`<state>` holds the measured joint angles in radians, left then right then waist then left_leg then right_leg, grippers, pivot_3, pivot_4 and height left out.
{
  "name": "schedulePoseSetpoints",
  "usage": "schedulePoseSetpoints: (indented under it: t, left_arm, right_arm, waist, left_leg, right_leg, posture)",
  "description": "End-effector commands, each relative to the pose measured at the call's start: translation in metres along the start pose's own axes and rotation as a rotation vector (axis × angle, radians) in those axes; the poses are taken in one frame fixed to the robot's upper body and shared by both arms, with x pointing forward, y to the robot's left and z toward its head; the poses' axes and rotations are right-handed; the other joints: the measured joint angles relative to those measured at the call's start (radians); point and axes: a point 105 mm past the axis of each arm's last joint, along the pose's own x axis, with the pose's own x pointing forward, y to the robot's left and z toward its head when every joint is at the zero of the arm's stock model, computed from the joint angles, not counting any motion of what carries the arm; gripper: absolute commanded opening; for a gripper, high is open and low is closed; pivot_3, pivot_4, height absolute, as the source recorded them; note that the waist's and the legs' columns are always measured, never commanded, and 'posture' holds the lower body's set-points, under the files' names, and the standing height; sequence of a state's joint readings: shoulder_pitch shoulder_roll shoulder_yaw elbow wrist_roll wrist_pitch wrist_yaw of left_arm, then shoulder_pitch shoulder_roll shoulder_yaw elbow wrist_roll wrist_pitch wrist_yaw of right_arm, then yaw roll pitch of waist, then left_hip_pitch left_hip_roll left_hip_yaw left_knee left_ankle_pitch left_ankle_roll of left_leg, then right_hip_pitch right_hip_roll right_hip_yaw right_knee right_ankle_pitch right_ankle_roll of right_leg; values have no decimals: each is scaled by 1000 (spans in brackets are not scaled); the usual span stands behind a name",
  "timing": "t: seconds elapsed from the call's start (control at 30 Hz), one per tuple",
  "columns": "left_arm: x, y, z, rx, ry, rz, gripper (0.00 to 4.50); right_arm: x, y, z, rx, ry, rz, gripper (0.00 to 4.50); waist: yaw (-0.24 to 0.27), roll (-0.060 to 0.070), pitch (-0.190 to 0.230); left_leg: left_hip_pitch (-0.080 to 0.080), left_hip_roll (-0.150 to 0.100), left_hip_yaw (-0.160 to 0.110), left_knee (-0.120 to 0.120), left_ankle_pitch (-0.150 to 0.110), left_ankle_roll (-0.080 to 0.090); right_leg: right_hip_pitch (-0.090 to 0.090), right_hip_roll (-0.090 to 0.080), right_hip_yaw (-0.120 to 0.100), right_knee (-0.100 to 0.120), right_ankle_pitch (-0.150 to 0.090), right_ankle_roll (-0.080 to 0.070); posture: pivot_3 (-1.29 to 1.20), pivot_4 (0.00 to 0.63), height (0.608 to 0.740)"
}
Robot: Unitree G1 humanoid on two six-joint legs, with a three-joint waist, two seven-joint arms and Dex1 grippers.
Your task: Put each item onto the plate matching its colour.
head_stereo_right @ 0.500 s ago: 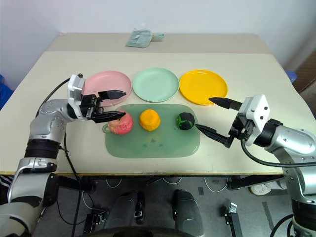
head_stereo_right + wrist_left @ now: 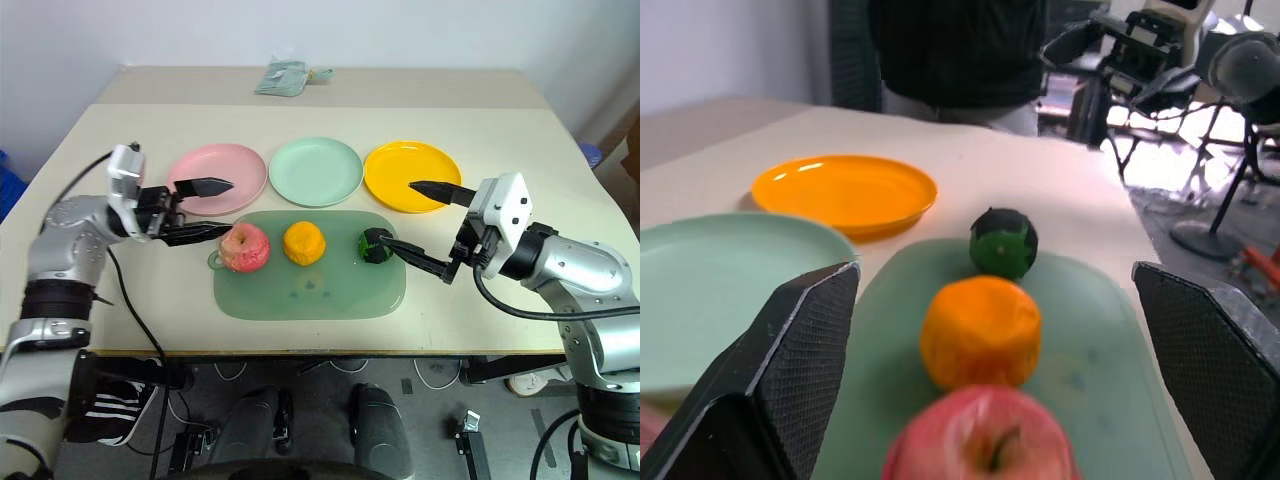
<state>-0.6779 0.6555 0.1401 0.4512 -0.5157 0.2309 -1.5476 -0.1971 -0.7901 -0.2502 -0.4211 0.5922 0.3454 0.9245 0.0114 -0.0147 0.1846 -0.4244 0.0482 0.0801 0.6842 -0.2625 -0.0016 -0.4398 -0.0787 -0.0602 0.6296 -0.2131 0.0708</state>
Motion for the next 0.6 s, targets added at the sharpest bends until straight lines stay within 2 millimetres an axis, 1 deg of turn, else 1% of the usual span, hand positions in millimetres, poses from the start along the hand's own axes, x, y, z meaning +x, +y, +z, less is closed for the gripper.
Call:
schedulePoseSetpoints:
  t: [0.03,0.2,0.33,0.47,0.6]
  left_arm:
    - [-11,-1,12,31,-18,13,4500]
    - [-16,-4,6,30,-11,39,4500]
    - [-20,-10,-6,20,24,46,4500]
    - [-20,-11,-13,35,65,47,4500]
    - [-17,-6,-20,69,98,53,4500]
  right_arm:
    - [5,-1,10,-32,-48,19,4465]
    - [12,-1,10,-42,-60,31,4465]
    - [13,0,13,-47,-74,35,4465]
    - [9,12,8,-5,-57,74,4465]
    - [6,22,7,52,-44,113,4465]
  waist:
    - [1,0,0]
    - [1,0,0]
    - [1,0,0]
    - [4,0,0]
    - [2,0,0]
  left_leg:
    - [0,0,0,0,0,0]
    - [0,0,0,0,0,0]
    - [0,0,0,0,0,0]
    - [0,0,0,0,0,0]
    - [0,0,1,0,0,0]
  right_leg:
    - [0,0,0,0,0,0]
    - [0,-1,0,0,0,0]
    - [0,-1,0,0,0,0]
    - [0,-1,0,0,0,0]
    - [0,-1,0,0,0,0]
  posture:
    - [0,150,740]
    - [0,150,740]
    - [0,150,740]
    - [0,150,740]
    - [0,150,740]
